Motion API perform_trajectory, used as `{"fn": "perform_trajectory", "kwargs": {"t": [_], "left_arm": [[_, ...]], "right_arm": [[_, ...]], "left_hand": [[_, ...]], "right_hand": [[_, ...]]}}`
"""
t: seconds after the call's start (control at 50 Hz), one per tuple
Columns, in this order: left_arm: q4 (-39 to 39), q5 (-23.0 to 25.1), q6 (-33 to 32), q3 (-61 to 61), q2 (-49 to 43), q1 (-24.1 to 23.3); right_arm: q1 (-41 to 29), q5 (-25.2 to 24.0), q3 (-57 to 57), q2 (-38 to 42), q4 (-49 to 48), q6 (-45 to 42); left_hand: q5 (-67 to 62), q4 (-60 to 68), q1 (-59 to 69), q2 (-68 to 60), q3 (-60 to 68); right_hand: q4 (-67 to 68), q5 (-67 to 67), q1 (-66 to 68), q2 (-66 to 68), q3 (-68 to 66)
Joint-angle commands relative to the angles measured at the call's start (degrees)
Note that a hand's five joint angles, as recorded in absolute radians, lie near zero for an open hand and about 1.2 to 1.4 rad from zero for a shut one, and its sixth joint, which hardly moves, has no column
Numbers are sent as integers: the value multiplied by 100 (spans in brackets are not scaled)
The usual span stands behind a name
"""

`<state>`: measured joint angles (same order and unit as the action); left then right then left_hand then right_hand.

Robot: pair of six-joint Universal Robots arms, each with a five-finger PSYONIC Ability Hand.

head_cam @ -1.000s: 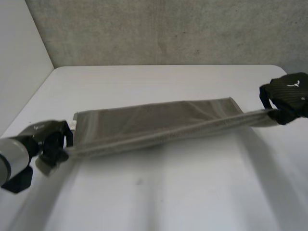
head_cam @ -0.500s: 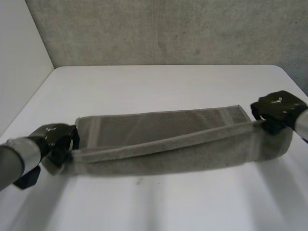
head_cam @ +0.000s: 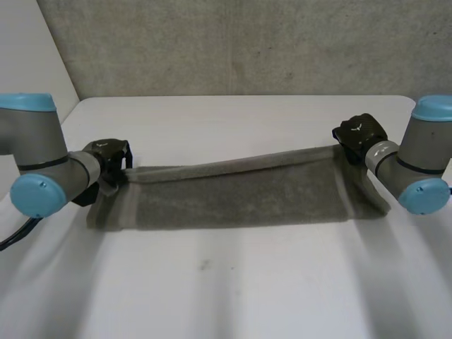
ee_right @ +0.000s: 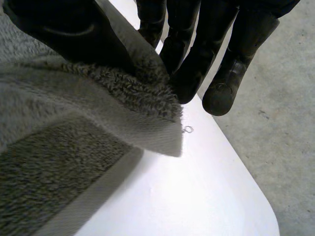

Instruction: Fold the towel.

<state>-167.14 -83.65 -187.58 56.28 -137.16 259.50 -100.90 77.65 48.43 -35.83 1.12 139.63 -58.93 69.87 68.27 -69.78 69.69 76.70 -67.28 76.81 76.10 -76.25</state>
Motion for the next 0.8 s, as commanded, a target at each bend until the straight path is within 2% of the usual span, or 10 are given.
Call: {"fn": "perform_trajectory", "kwargs": {"t": [0.02, 0.04, 0.1, 0.22, 0.42, 0.52, 0.58, 0.68, 0.8], "left_arm": [[-73, -46, 46, -425, -399, -84], [-169, -64, 89, -477, -434, -110], [-475, -37, 247, -486, -399, -163], [-995, -46, 607, -443, 4, -189], [-1066, -55, 881, -3, 1007, -172], [-1066, -20, 854, 672, 1682, -154], [-1075, -20, 846, 876, 1833, -145], [-1075, -11, 837, 1762, 2281, -75], [-1136, -20, 854, 2667, 2554, -75]], "right_arm": [[-26, 119, -528, 428, 64, -14], [-61, 206, -606, 454, 108, 3], [-96, 452, -721, 393, 143, 47], [-61, 497, -774, -168, -14, 39], [123, 409, -581, -688, -59, 38], [167, 356, 121, -1232, 380, 213], [167, 356, 298, -1400, 416, 311], [316, 365, 1236, -2110, 451, 793], [457, 321, 2109, -2490, 556, 847]], "left_hand": [[-201, 107, 267, -116, 125], [4811, -4905, -4745, 4897, -4888], [5893, -5987, -5827, 5978, -5969], [5893, -5987, -5827, 5978, -5969], [5893, -5987, -5827, 5978, -5969], [5893, -5987, -5827, 5978, -5969], [5893, -5987, -5827, 5978, -5969], [5893, -5987, -5827, 5978, -5969], [5893, -5987, -5827, 5978, -5969]], "right_hand": [[-1026, 1084, -1037, -966, 982], [-6670, 6728, -6681, -6610, 6625], [-6670, 6728, -6681, -6610, 6625], [-6670, 6728, -6681, -6610, 6625], [-6670, 6728, -6681, -6610, 6625], [-6670, 6728, -6681, -6610, 6625], [-6670, 6728, -6681, -6610, 6625], [-6670, 6728, -6681, -6610, 6625], [-6670, 6728, -6681, -6610, 6625]]}}
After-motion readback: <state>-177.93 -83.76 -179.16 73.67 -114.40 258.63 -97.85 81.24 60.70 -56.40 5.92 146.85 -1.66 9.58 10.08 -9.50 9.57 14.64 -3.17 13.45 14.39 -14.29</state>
